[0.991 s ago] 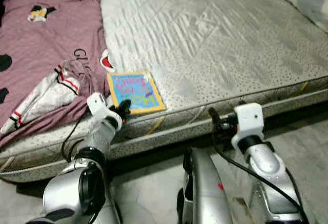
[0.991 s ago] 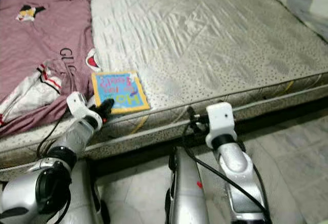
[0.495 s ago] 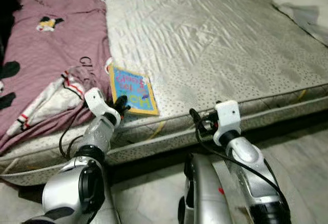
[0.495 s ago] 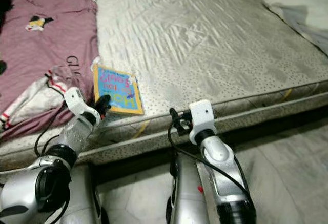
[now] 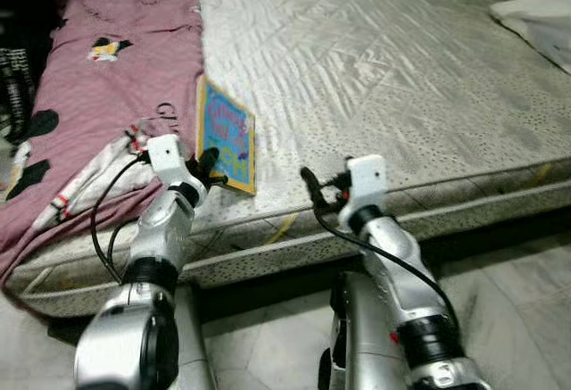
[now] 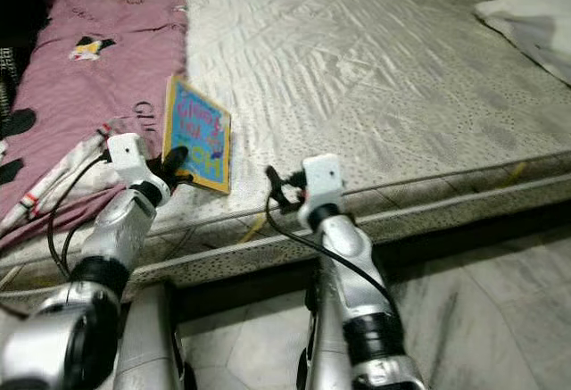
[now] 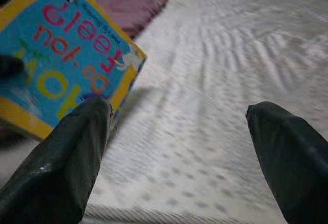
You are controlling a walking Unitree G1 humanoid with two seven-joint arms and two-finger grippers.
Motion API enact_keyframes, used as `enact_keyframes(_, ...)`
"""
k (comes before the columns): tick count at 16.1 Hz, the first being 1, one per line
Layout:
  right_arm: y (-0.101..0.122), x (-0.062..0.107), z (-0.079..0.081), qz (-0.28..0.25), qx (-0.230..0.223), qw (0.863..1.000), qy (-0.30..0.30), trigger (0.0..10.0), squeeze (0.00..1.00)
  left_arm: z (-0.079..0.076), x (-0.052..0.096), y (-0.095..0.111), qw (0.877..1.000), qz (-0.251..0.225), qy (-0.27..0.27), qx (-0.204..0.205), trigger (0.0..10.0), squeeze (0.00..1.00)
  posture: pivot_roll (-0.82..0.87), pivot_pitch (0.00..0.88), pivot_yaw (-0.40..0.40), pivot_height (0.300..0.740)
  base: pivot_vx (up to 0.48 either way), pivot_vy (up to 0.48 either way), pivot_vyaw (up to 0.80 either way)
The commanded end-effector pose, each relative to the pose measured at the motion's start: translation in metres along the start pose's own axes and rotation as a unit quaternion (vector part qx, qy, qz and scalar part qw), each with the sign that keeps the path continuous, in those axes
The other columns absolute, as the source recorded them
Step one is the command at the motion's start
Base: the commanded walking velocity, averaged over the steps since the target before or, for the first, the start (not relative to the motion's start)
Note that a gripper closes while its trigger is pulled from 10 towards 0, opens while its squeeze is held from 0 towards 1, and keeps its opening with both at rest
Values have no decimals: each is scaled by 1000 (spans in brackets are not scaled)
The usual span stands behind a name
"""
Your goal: Clean up the room
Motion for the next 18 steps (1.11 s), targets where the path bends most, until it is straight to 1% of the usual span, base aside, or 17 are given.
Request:
enact_keyframes(1, -2, -1, -1, -1, -25, 1000, -9, 10000, 0, 6, 12, 13, 999, -29, 9, -27, 0, 0, 70, 0, 25, 512, 0, 0, 0)
enact_keyframes(2, -2, -1, -1, -2, -31, 999, -11, 10000, 0, 8, 17, 12, 999, -30, 12, -41, 0, 0, 76, 0, 26, 512, 0, 0, 0)
enact_keyframes(3, 1, -1, -5, -18, -43, 998, -31, 10000, 0, 13, 32, 5, 996, -27, 20, -88, 0, 0, 93, 0, 30, 512, 0, 0, 0)
enact_keyframes(4, 2, -2, -7, -25, -51, 998, -36, 10000, 0, 17, 38, 0, 994, -26, 32, -105, 0, 0, 94, 0, 35, 512, 0, 0, 0)
enact_keyframes(5, 3, -2, -7, -28, -51, 998, -36, 10000, 0, 20, 42, -4, 993, -20, 40, -108, 2706, 0, 93, 0, 35, 516, 0, 0, 0)
enact_keyframes(6, 5, -4, -11, -31, -60, 997, -47, 10000, 0, 18, 48, -11, 993, -8, 45, -109, 7843, 0, 86, 0, 38, 530, 0, 0, 0)
enact_keyframes(7, 6, -5, -13, -32, -66, 996, -50, 10000, 0, 11, 48, -14, 992, -3, 34, -118, 6431, 0, 85, 0, 36, 540, 0, 0, 0)
enact_keyframes(8, 7, -5, -15, -32, -67, 996, -52, 10000, 0, 5, 47, -14, 991, -5, 26, -128, 6157, 0, 79, 0, 30, 550, 0, 0, 0)
enact_keyframes(10, 7, -6, -19, -31, -68, 995, -60, 10000, 0, 1, 45, -14, 990, -8, 26, -136, 6039, 0, 67, 0, 29, 559, 0, 0, 0)
enact_keyframes(12, 4, -4, -22, -21, -57, 995, -73, 10000, 0, 0, 44, -16, 990, -9, 36, -137, 6549, 0, 55, 0, 30, 559, 0, 0, 0)
enact_keyframes(13, 3, -3, -23, -20, -49, 996, -76, 10000, 0, -3, 44, -18, 990, -6, 31, -137, 7647, 0, 53, 0, 31, 559, 0, 0, 0)
enact_keyframes(14, 3, -2, -23, -20, -47, 996, -77, 10000, 0, -4, 44, -18, 990, -5, 29, -137, 7961, 0, 53, 0, 31, 559, 0, 0, 0)
enact_keyframes(15, 3, 0, -29, -30, -67, 993, -93, 10000, 0, -10, 43, -20, 989, 0, 10, -146, 10000, 0, 52, 0, 35, 559, 0, 0, 0)
enact_keyframes(18, 3, -2, -32, -26, -63, 993, -100, 10000, 0, -10, 43, -18, 988, -1, 12, -151, 10000, 0, 53, 0, 37, 599, 0, 0, 0)
Point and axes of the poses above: a point about 5 cm out from each wrist's last joint towards the gripper, its own x axis pointing back from the gripper into the wrist, its own y axis along the axis of the wrist's last joint, z = x × y, the point moved 2 cm from there along -x, pointing out of the wrist towards the gripper, and after that the axes turned 12 degrees about x, right-handed, at the moved point
